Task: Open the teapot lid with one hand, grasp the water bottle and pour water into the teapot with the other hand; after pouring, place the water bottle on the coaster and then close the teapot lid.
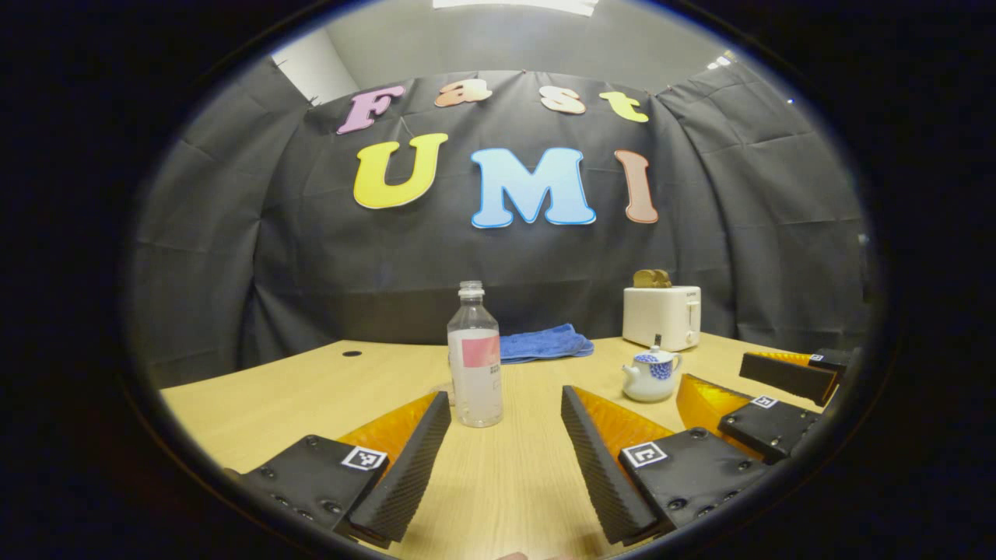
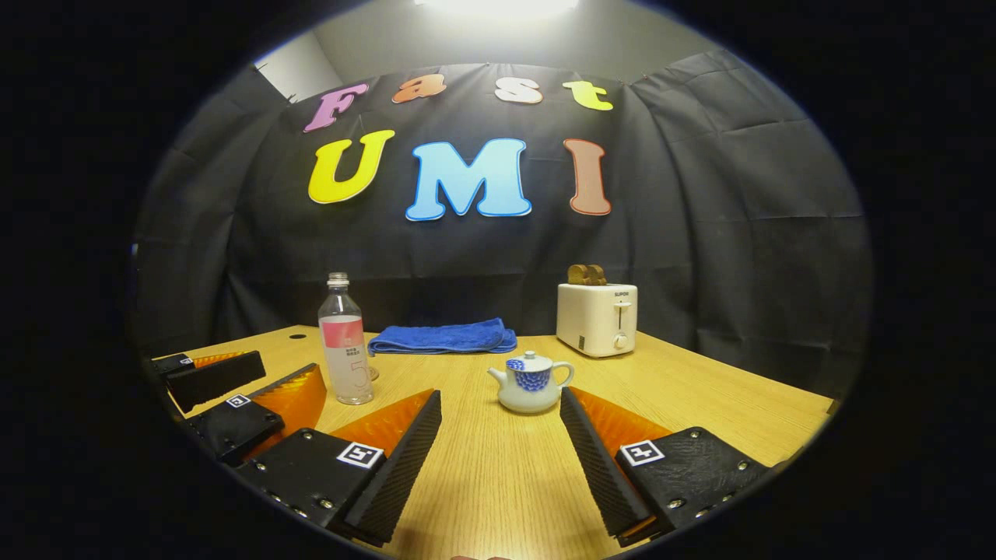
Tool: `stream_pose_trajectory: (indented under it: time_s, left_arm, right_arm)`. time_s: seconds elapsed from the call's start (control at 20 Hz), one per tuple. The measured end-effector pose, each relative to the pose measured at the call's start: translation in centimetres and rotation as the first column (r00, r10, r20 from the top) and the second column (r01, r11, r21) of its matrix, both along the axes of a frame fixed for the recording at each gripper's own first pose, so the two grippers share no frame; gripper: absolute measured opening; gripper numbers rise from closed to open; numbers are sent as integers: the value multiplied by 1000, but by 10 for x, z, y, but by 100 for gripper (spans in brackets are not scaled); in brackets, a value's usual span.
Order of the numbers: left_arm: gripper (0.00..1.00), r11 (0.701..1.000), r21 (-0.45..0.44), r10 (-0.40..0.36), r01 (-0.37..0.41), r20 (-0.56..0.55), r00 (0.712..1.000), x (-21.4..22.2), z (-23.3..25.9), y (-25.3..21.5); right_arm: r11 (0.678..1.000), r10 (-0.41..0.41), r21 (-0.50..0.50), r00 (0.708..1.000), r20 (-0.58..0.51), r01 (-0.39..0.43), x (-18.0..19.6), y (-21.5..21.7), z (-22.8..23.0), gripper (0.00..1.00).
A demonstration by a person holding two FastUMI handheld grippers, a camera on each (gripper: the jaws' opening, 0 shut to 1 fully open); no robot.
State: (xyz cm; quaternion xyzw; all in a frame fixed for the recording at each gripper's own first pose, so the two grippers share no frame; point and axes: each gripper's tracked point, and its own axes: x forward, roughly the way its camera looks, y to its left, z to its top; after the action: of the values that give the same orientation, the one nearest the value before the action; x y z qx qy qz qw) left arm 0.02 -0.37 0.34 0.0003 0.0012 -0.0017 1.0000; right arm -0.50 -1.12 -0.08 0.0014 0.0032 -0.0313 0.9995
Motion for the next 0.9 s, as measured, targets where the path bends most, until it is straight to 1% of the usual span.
stream_pose_trajectory:
  time_s: [0.05, 0.1, 0.15, 0.3, 0.45, 0.55, 0.7, 0.9]
  left_arm:
    - [99, 1000, 0, -6, 6, -2, 1000, 1, -1, -1]
    - [100, 1000, -1, -13, 13, 0, 1000, 1, -2, -2]
    - [100, 1000, -1, -18, 18, -6, 1000, 2, -2, -3]
    - [100, 1000, -2, -7, 7, 1, 1000, 1, -1, 0]
    - [100, 1000, -2, -22, 22, 0, 1000, 6, -1, -4]
    - [100, 1000, -12, -27, 27, -20, 999, 14, -3, -1]
    - [100, 999, -46, -11, 9, -40, 999, 30, 2, 14]
    - [100, 999, -51, 13, -15, -36, 999, 61, 16, 28]
  right_arm:
    - [1000, -31, 1, 1000, -2, 31, 0, -5, 0, 95]
    - [997, -80, 3, 997, -5, 80, 1, -13, -1, 95]
    - [996, -94, 3, 996, 1, 94, -1, -13, 0, 95]
    - [998, -71, 3, 998, 3, 70, -1, -8, 0, 95]
    - [999, -43, 9, 999, 9, 43, 3, -5, 2, 95]
    - [999, -37, 11, 999, 15, 37, 11, -7, 5, 95]
    - [999, -46, 1, 998, 36, 46, 30, -15, 22, 95]
    - [999, -43, 21, 999, -10, 44, 70, -28, 26, 94]
